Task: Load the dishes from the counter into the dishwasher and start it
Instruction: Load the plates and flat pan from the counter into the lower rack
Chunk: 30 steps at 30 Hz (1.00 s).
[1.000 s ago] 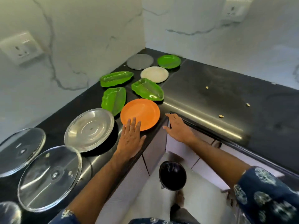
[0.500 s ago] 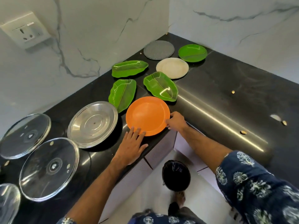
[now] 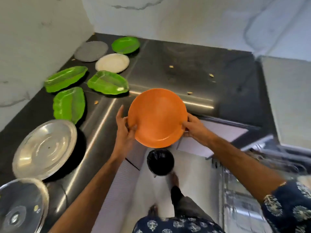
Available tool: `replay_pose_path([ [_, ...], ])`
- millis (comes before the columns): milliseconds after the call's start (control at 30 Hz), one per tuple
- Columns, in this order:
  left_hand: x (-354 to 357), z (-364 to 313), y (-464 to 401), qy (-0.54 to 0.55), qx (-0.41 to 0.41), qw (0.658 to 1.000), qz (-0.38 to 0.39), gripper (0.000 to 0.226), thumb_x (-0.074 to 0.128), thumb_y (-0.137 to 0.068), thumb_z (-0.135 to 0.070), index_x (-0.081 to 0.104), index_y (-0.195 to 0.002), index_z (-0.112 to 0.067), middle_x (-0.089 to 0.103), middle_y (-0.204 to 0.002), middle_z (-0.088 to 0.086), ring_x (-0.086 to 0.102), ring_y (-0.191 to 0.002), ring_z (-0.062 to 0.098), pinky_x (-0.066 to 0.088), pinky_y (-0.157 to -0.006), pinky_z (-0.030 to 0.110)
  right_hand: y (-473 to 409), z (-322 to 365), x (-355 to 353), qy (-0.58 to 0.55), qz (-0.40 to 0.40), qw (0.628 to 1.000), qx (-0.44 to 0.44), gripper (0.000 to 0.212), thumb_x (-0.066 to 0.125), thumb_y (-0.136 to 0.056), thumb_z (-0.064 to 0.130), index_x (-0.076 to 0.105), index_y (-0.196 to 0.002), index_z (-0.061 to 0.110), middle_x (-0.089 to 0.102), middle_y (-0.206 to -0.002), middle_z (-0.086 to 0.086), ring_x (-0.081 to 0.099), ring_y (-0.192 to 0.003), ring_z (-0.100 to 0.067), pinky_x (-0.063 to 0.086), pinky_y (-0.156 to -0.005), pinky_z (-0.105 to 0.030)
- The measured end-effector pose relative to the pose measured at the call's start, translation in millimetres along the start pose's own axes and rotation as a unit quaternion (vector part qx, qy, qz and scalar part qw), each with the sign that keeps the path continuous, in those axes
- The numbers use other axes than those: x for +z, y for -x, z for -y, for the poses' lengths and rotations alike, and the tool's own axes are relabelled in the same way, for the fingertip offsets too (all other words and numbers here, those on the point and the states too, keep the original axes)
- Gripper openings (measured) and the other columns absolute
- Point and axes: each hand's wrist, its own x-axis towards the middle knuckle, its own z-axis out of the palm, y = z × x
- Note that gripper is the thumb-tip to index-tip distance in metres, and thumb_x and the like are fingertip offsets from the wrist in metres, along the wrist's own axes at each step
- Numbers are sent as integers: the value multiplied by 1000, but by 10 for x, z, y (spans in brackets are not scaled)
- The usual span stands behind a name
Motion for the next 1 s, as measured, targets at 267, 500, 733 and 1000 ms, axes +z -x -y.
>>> replay_pose_path([
  [267, 1946, -340, 213, -115, 42, 944, 306, 32, 57, -87, -21, 50, -117, -30, 59, -98, -11, 55, -85, 1, 47, -76, 36, 1933, -885, -1306, -132, -180, 971, 84, 46, 65, -58, 6, 65, -103, 14, 72, -99, -6, 68, -86, -25, 58, -74, -39],
  [500, 4044, -338, 957, -184, -7, 777, 602, 53, 70, -89, -40, 51, -135, -22, 61, -123, 3, 61, -107, 5, 45, -89, 25, 3485, -2073, -2483, -136, -300, 933, 143, 67, 65, -69, 20, 52, -135, 15, 68, -120, -1, 66, -106, -22, 55, -92, -44],
  [733, 6052, 176, 1718, -181, -246, 736, 604, 41, 41, -106, -39, 36, -144, -26, 43, -151, 8, 55, -126, 31, 48, -90, 42, 3768, -3338, -3481, -27, -393, 895, 207, 39, 46, -90, 7, 54, -126, 19, 65, -108, -6, 65, -100, -29, 52, -79, -37],
  [1000, 7442, 1200, 1928, -74, -365, 820, 434, 25, 54, -101, -16, 48, -125, -16, 63, -122, 19, 70, -91, 26, 60, -64, 41, 2680, -4448, -4059, 195, -400, 880, 167, 56, 50, -92, 11, 39, -145, 26, 56, -135, -8, 59, -116, -34, 50, -91, -43],
])
